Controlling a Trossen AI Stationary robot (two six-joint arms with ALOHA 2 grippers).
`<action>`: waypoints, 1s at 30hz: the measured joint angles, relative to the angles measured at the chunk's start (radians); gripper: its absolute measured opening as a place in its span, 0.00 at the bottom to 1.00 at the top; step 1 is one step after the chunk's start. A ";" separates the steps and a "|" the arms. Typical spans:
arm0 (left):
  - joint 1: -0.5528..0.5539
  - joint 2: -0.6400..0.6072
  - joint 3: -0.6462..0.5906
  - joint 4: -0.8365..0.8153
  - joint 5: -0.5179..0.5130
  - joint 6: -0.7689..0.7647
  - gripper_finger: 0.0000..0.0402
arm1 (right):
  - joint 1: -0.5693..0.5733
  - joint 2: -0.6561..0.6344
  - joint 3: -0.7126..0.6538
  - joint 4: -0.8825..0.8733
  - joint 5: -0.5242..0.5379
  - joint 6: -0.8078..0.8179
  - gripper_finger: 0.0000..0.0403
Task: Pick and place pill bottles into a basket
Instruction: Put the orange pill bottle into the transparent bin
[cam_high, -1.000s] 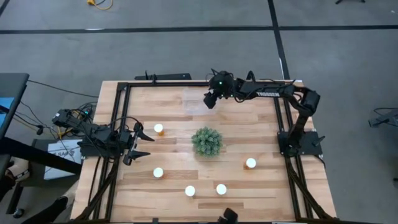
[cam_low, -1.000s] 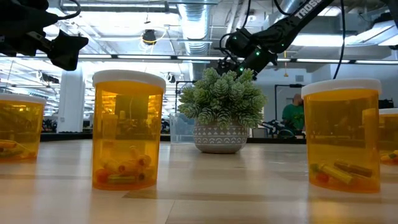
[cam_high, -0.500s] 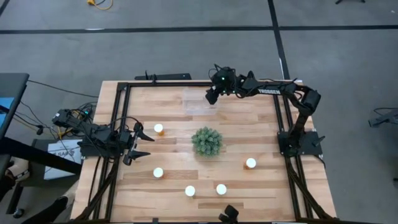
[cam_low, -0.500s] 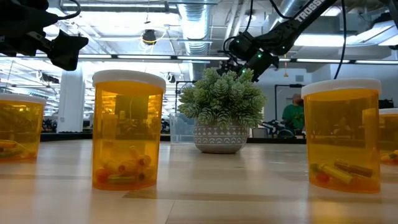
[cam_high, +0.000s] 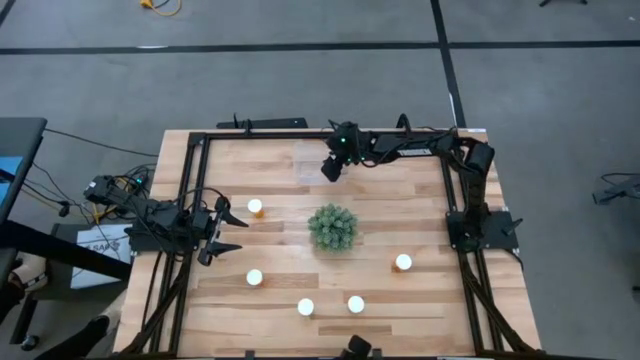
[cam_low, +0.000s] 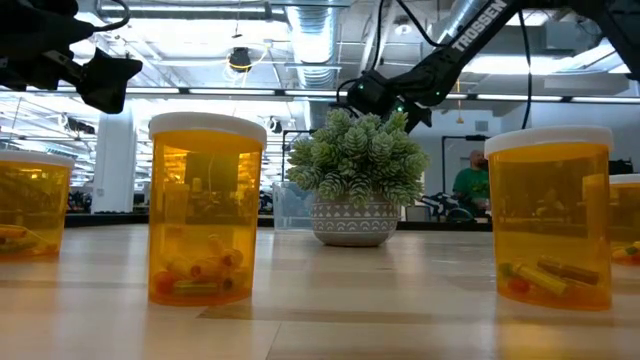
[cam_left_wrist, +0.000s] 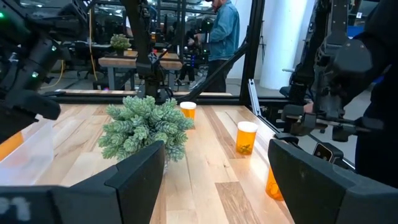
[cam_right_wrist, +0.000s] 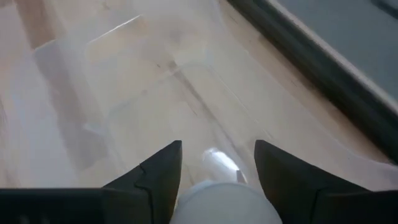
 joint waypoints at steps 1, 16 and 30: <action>0.000 0.000 0.000 0.000 0.000 0.000 0.69 | 0.000 0.000 0.002 0.009 0.015 -0.012 0.46; 0.000 0.000 0.000 0.000 -0.001 0.000 0.69 | -0.006 0.000 0.002 0.026 0.084 -0.084 0.47; 0.000 0.000 0.000 0.000 -0.002 0.000 0.69 | 0.027 0.000 0.038 0.025 0.086 -0.149 0.22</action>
